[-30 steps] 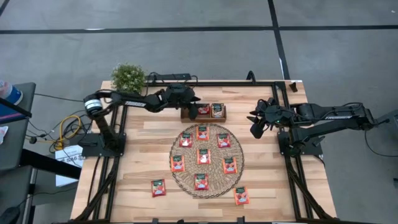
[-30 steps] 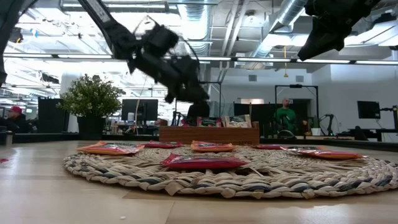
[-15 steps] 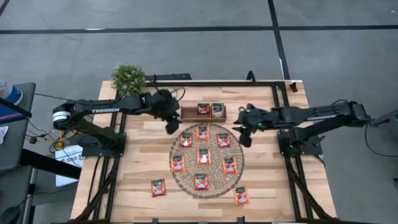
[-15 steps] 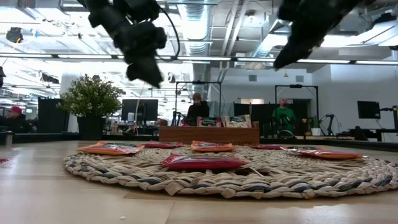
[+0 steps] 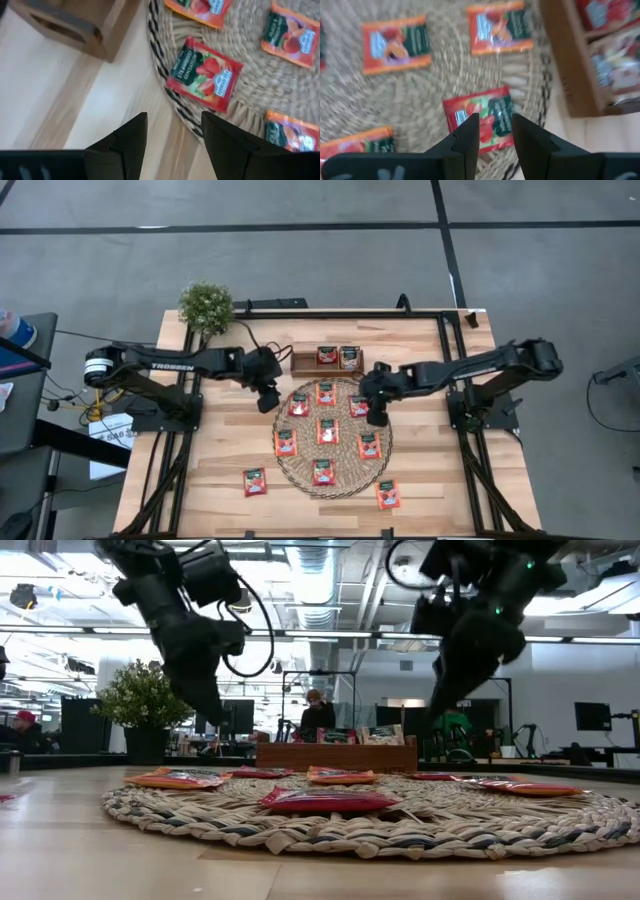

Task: Pick & Place Tea
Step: Put the red tea bag into the middle section of the wooden organizer

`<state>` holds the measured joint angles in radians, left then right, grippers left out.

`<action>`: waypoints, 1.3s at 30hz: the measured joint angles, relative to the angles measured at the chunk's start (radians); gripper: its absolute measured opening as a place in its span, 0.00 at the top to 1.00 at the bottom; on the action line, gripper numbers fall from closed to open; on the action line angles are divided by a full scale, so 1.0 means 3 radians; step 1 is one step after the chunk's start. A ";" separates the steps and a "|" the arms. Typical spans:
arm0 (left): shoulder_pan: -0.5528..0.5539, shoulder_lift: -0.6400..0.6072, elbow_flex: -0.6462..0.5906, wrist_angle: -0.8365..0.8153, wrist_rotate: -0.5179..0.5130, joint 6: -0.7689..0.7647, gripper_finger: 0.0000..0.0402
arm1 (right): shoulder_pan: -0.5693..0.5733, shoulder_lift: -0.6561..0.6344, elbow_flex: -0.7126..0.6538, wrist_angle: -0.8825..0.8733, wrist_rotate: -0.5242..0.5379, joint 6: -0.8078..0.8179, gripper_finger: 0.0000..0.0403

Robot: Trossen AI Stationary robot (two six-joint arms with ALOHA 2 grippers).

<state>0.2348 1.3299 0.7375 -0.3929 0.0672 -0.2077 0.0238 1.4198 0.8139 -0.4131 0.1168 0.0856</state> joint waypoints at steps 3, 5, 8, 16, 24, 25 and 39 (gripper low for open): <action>0.0001 -0.0012 -0.0161 0.0277 -0.0002 -0.0087 0.55 | -0.0001 0.0151 0.0000 0.0000 -0.0021 0.0000 0.73; 0.0000 -0.0054 -0.0259 0.0511 -0.0001 -0.0136 0.55 | -0.0006 0.0244 0.0000 -0.0027 -0.0023 -0.0013 0.73; 0.0000 -0.0167 -0.0354 0.0676 -0.0001 -0.0155 0.55 | -0.0042 0.0345 0.0000 -0.0031 -0.0026 -0.0018 0.73; 0.0000 -0.0862 -0.0586 0.0866 -0.0252 -0.0207 0.55 | -0.0279 0.0410 0.0003 -0.0104 -0.0043 -0.0026 0.73; 0.0000 -0.1668 -0.0943 0.0869 -0.0362 -0.0377 0.55 | -0.0407 0.0410 0.0004 -0.0216 -0.0247 -0.0224 0.73; 0.0000 -0.1748 -0.0988 0.0870 -0.0374 -0.0410 0.55 | -0.0407 0.0410 0.0004 -0.0216 -0.0226 -0.0225 0.73; 0.0001 -0.2200 -0.1223 0.0851 -0.0679 -0.0503 0.55 | -0.0392 0.0836 0.0214 -0.0206 -0.0218 -0.0285 0.73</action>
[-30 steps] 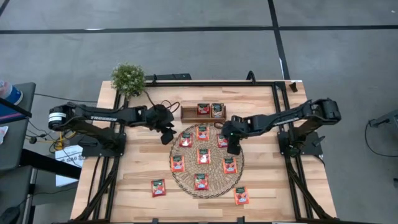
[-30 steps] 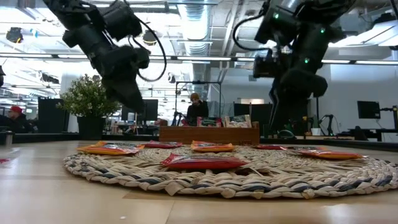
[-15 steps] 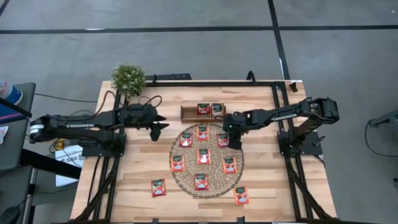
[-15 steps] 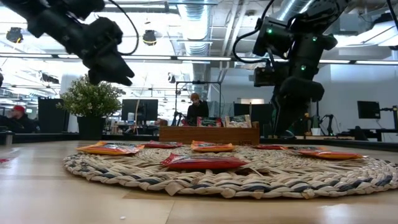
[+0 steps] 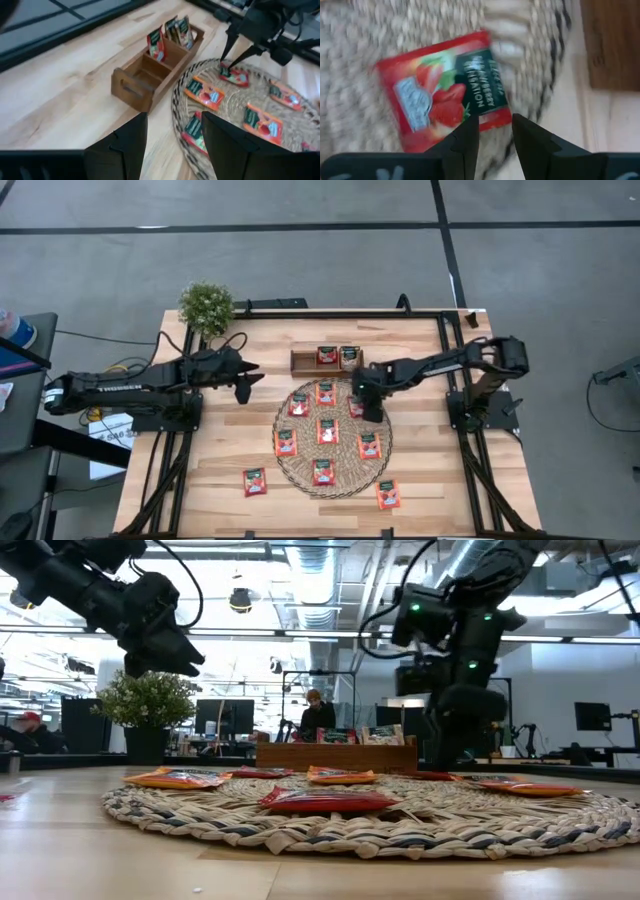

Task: Pick & Place Tea
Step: Put the red tea bag into the middle section of the wooden organizer

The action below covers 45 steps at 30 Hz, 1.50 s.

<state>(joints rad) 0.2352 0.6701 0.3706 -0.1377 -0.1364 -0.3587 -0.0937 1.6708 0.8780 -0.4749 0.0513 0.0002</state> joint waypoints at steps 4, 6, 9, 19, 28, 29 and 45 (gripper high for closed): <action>-0.0003 -0.0001 -0.0001 -0.0061 0.0009 0.0005 0.55 | -0.0035 0.0212 0.0172 -0.0070 0.0003 -0.0013 0.73; -0.0003 0.0001 -0.0001 -0.0088 0.0021 0.0004 0.55 | -0.0046 0.0281 0.0246 -0.0103 0.0010 -0.0032 0.73; -0.0003 0.0000 -0.0001 -0.0095 0.0025 0.0001 0.55 | -0.0044 0.0281 0.0257 -0.0161 0.0010 -0.0031 0.73; -0.0003 0.0001 -0.0001 -0.0112 0.0025 0.0029 0.55 | -0.0038 0.0240 0.0253 -0.0343 0.0000 0.0000 0.83; -0.0003 0.0001 -0.0001 -0.0114 0.0025 0.0032 0.55 | -0.0045 0.0239 0.0253 -0.0337 0.0002 0.0062 0.97; -0.0003 0.0001 -0.0001 -0.0113 0.0026 0.0032 0.55 | -0.0045 0.0238 0.0253 -0.0335 0.0001 0.0062 0.98; -0.0003 0.0001 0.0000 -0.0111 0.0027 0.0029 0.55 | -0.0043 0.0193 0.0312 -0.0518 -0.0001 0.0174 1.00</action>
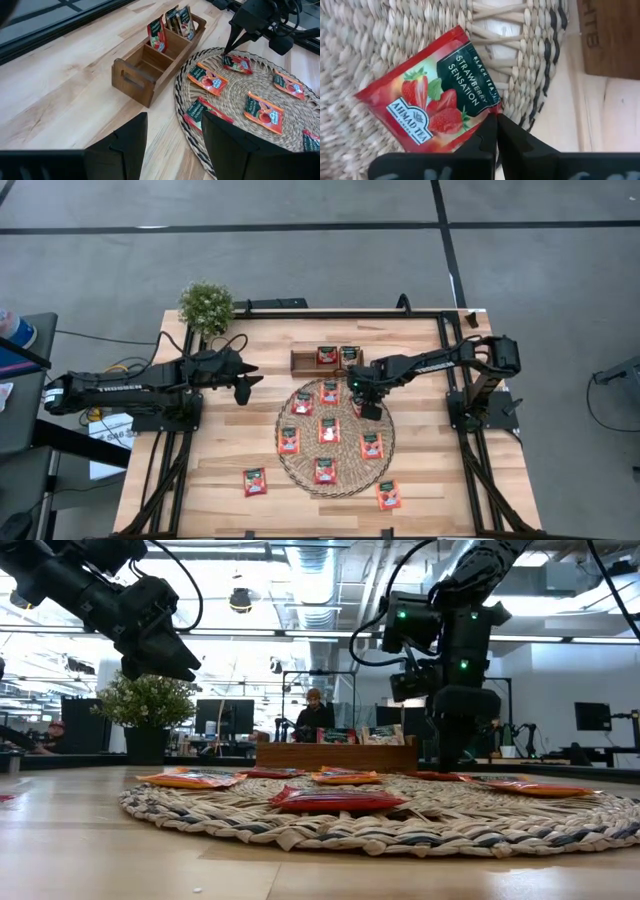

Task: Pick & Place Tea
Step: Put the red tea bag into the middle section of the wooden organizer

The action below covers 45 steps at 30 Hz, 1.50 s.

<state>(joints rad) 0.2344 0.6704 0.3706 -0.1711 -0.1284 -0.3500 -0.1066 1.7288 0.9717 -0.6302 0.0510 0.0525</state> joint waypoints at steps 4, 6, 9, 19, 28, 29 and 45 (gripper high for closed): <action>0.0000 0.0000 0.0000 0.0001 0.0000 -0.0001 0.55 | 0.0000 -0.0023 0.0150 -0.0182 0.0011 -0.0016 1.00; -0.0001 0.0000 0.0000 0.0001 0.0000 -0.0001 0.55 | 0.0000 -0.0023 0.0235 -0.0222 0.0013 -0.0024 1.00; 0.0000 0.0000 0.0001 0.0003 0.0000 -0.0003 0.55 | 0.0000 -0.0051 0.0385 -0.0382 0.0019 -0.0074 1.00; 0.0000 0.0000 0.0002 0.0003 0.0000 -0.0005 0.55 | 0.0004 -0.0053 0.1056 -0.0892 0.0130 -0.0218 1.00; 0.0000 0.0000 0.0002 0.0004 0.0000 -0.0003 0.55 | -0.0028 -0.0054 0.1624 -0.0894 0.0652 -0.0383 1.00; -0.0001 0.0000 0.0003 0.0004 0.0000 -0.0003 0.55 | -0.0049 -0.0054 0.1655 -0.0867 0.0729 -0.0403 1.00; -0.0001 0.0000 0.0004 0.0038 -0.0023 0.0001 0.55 | -0.0383 0.0211 0.1658 -0.0232 0.0979 -0.0590 1.00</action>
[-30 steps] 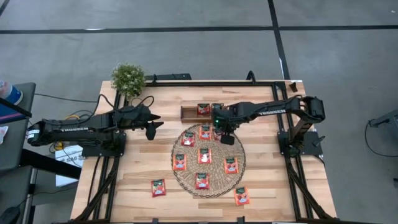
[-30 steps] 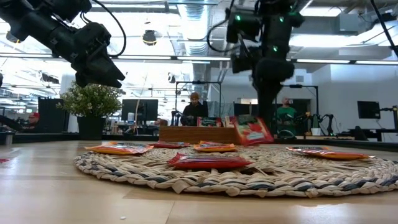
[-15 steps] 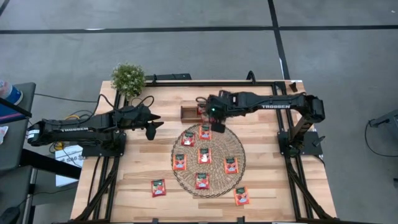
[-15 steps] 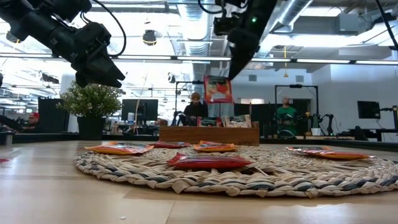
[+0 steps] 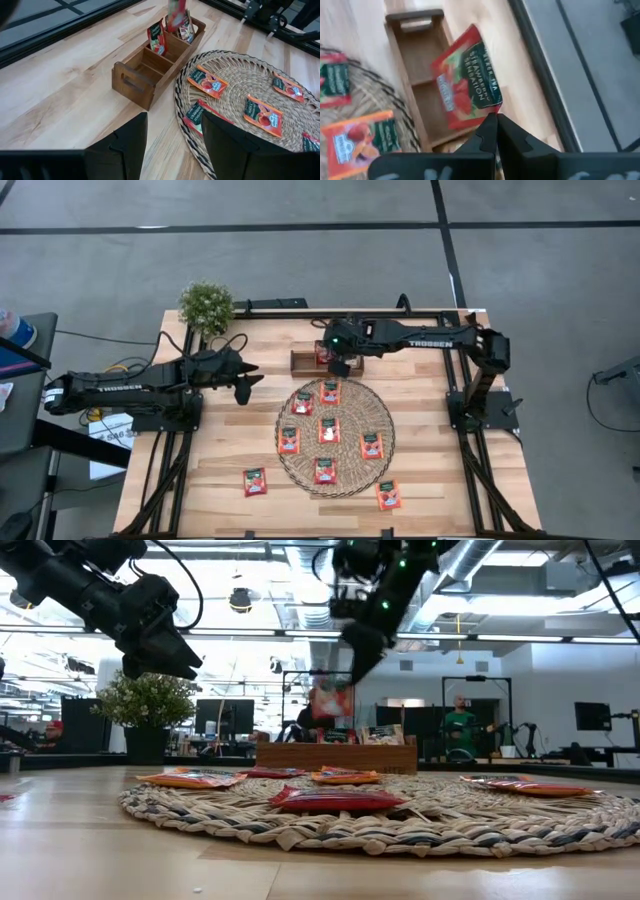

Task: Pick & Place Tea
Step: Put the red tea bag into the middle section of the wooden organizer

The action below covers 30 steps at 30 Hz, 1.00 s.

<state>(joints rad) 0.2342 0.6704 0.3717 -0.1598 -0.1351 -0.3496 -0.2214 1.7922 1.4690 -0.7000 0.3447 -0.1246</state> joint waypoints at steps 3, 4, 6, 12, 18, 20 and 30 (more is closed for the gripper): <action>0.0000 0.0001 0.0000 -0.0001 -0.0006 0.0000 0.55 | 0.0011 0.0136 0.0004 0.0028 0.0020 -0.0024 1.00; -0.0001 0.0001 0.0000 0.0000 -0.0009 0.0003 0.55 | 0.0016 0.0173 0.0001 0.0039 0.0043 -0.0019 1.00; -0.0002 0.0008 0.0000 0.0018 -0.0007 0.0001 0.55 | 0.0017 0.0241 -0.0019 -0.0071 0.0144 -0.0027 1.00; -0.0023 0.0025 0.0001 0.0019 -0.0032 0.0009 0.55 | 0.0026 0.0411 -0.0016 -0.0052 0.0274 -0.0015 1.00; -0.0040 0.0037 0.0001 0.0060 -0.0061 0.0006 0.55 | 0.0042 0.0448 -0.0008 0.0016 0.0348 -0.0022 1.00; -0.0040 0.0036 0.0001 0.0069 -0.0065 0.0006 0.55 | 0.0041 0.0444 -0.0008 0.0007 0.0350 -0.0023 1.00; -0.0040 0.0036 0.0001 0.0080 -0.0065 0.0014 0.55 | 0.0038 0.0484 -0.0011 0.0006 0.0329 -0.0045 1.00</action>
<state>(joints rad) 0.2222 0.6811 0.3721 -0.1358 -0.1547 -0.3454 -0.2100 1.9373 1.4658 -0.6982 0.4434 -0.1382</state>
